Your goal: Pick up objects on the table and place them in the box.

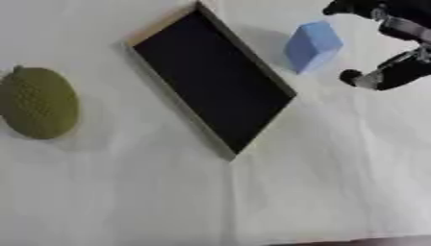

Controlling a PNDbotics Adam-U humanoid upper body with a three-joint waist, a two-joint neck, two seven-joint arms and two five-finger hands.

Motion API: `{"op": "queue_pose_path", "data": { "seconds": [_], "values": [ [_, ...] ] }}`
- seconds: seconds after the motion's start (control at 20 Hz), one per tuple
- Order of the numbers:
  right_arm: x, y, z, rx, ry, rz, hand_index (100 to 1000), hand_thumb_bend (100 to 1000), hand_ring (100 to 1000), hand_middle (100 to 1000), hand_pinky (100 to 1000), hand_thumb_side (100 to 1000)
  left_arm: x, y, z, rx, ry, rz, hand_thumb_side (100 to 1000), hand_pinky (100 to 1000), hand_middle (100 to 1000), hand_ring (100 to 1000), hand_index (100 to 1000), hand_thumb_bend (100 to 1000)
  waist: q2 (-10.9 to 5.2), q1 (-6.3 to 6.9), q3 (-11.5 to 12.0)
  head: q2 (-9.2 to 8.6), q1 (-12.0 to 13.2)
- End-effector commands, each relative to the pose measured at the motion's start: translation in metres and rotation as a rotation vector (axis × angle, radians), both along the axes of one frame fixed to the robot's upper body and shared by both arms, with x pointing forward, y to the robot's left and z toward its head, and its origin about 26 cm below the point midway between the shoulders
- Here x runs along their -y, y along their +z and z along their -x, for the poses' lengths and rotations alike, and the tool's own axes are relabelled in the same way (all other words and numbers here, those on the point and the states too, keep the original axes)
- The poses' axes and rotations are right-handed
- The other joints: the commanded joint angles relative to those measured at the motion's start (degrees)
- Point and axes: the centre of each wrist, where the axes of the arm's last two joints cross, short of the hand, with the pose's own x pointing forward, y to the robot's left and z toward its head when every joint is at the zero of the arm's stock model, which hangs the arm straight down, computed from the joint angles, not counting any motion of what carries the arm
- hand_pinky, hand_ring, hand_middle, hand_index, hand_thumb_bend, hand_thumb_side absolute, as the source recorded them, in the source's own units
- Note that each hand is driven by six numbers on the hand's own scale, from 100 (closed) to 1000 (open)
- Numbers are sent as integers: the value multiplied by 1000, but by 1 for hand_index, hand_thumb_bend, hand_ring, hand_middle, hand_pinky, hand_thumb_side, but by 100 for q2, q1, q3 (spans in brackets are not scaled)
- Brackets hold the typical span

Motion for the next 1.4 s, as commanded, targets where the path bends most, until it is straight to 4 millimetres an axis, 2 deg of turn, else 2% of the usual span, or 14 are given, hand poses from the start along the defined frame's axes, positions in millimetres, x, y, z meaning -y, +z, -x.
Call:
{"op": "queue_pose_path", "data": {
  "seconds": [0.05,0.2,0.25,0.65,1.4],
  "values": [
    [2,9,1,32,-24,31,963,399,964,931,912,100,0,8,3,23,-5,-16,704,890,782,784,831,100,-108,32,21,-156,-60],
    [4,9,-1,54,-36,31,963,369,963,931,912,100,0,8,3,23,-6,-13,704,890,782,784,831,100,-90,19,56,-248,-88],
    [4,10,-1,64,-40,31,963,393,965,931,912,100,0,8,3,23,-7,-12,704,891,782,784,831,100,-84,17,67,-269,-98],
    [8,9,-4,104,-64,24,963,392,963,930,911,100,1,9,3,28,-12,-13,705,892,783,785,831,100,-27,-4,148,-345,-159],
    [16,3,-14,88,-103,14,960,399,965,929,908,100,2,11,2,35,-20,-8,710,895,785,786,830,100,263,-92,342,-472,-245]
  ]
}}
